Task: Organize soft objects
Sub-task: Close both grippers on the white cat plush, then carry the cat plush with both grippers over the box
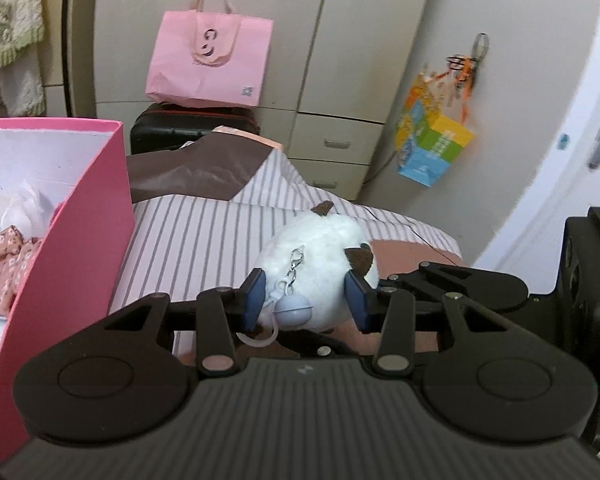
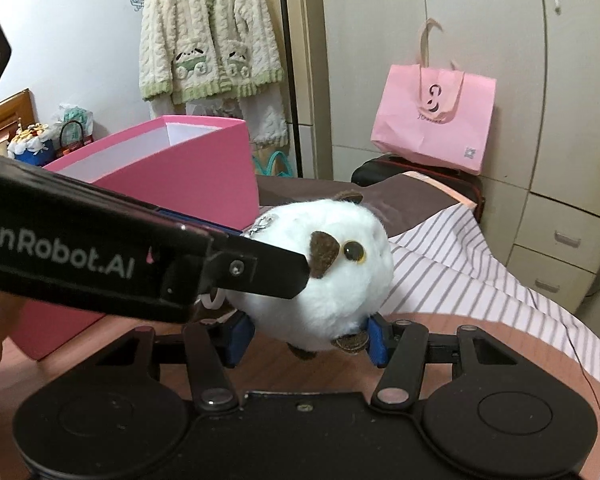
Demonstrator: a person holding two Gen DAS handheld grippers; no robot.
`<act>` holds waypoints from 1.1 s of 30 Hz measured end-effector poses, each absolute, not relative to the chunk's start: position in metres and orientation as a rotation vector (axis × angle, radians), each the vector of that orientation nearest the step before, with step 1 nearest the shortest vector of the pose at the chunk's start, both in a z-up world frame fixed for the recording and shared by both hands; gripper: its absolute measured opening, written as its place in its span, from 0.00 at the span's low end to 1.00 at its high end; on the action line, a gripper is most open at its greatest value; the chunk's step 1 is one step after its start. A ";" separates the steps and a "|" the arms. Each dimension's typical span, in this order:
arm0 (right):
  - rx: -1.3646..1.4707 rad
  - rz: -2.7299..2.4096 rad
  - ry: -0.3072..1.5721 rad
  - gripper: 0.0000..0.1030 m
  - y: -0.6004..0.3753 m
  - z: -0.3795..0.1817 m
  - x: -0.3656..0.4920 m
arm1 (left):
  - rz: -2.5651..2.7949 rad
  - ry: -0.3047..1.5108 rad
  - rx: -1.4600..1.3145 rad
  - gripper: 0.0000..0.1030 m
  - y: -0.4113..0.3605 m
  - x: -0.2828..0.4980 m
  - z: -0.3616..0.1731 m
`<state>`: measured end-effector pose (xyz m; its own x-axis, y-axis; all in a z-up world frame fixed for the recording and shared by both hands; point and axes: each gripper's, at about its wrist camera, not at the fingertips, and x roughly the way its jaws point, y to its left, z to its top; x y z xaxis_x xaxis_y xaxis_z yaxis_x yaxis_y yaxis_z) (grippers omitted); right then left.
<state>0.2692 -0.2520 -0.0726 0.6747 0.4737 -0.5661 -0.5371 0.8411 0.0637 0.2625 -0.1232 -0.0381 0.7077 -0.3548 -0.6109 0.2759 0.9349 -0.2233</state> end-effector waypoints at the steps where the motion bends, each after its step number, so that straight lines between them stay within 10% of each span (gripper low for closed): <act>1: -0.118 0.561 0.600 0.59 -0.251 -0.071 0.262 | -0.365 0.697 -0.110 0.41 -0.122 0.255 -0.038; 33: -0.165 0.369 0.641 0.60 -0.142 -0.024 0.067 | -0.621 0.677 0.041 0.41 -0.017 0.075 -0.001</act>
<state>0.0671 -0.1422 -0.0238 0.7394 0.2838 -0.6105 -0.3848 0.9222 -0.0374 0.0751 -0.0167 -0.0013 0.6065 -0.5244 -0.5976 0.5502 0.8194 -0.1607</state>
